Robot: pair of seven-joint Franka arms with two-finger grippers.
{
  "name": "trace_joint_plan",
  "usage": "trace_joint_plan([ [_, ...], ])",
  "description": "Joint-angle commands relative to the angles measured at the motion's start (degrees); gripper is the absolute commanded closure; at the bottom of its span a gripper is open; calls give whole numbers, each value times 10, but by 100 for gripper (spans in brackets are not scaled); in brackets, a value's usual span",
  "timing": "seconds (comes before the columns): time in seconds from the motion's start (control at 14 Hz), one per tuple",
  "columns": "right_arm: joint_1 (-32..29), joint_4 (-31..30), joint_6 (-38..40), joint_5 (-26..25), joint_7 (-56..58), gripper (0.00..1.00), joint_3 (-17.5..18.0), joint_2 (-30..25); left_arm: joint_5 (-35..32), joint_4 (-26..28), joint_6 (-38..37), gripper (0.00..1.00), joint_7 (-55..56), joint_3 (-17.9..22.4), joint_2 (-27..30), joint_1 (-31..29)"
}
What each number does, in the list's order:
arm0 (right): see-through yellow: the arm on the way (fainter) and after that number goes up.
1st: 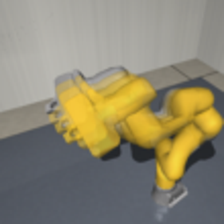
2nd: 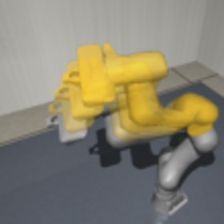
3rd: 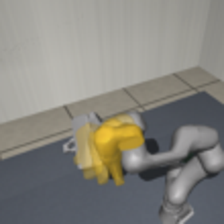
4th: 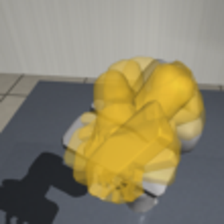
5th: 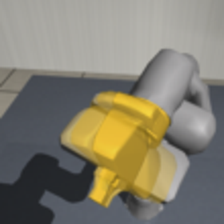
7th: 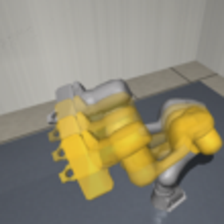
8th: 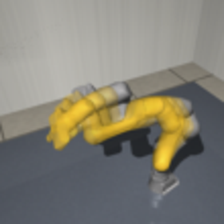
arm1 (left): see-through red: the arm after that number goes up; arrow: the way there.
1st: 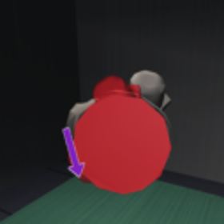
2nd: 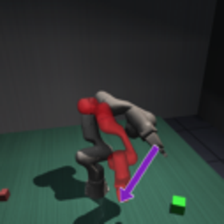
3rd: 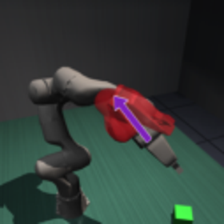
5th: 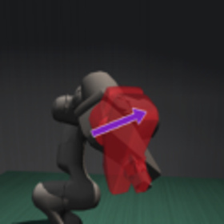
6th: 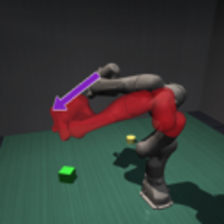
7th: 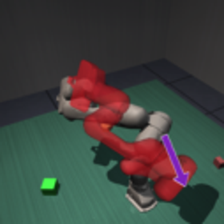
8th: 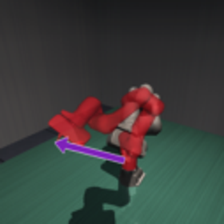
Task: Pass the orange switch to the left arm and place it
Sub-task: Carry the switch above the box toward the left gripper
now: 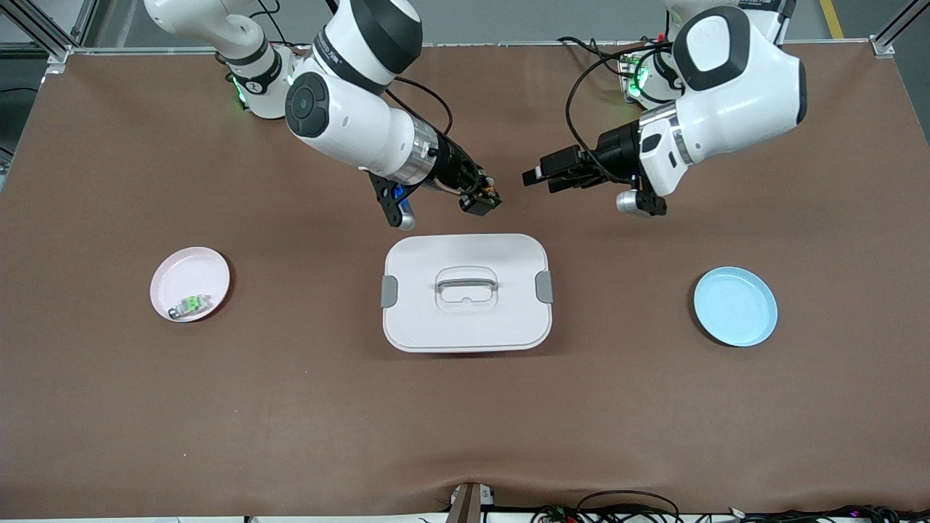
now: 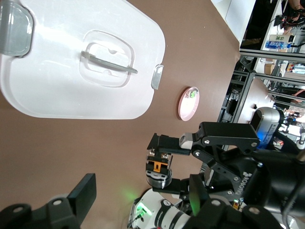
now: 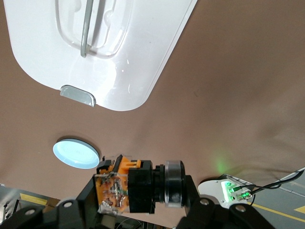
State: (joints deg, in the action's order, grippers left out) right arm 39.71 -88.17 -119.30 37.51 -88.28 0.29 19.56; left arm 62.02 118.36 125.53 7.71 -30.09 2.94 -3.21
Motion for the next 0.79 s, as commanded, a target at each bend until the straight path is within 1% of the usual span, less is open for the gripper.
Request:
trace_joint_plan([
  [0.0,7,19,1,3,-10,67,-6,7,27,5,30,15,-17,-18,-7,-2],
  [0.07,7,19,2,3,-9,67,-6,7,41,11,42,17,-21,-22,-7,1],
  [0.36,7,19,2,4,-9,67,-6,7,105,34,83,18,-66,-50,-7,2],
  [0.5,7,19,2,4,-9,67,-6,7,142,45,117,19,-98,-68,-14,3],
  [0.57,7,19,2,4,-9,67,-6,7,161,46,129,20,-115,-75,-20,3],
  [0.72,7,19,2,3,-9,67,-6,7,179,46,141,20,-124,-85,-26,4],
])
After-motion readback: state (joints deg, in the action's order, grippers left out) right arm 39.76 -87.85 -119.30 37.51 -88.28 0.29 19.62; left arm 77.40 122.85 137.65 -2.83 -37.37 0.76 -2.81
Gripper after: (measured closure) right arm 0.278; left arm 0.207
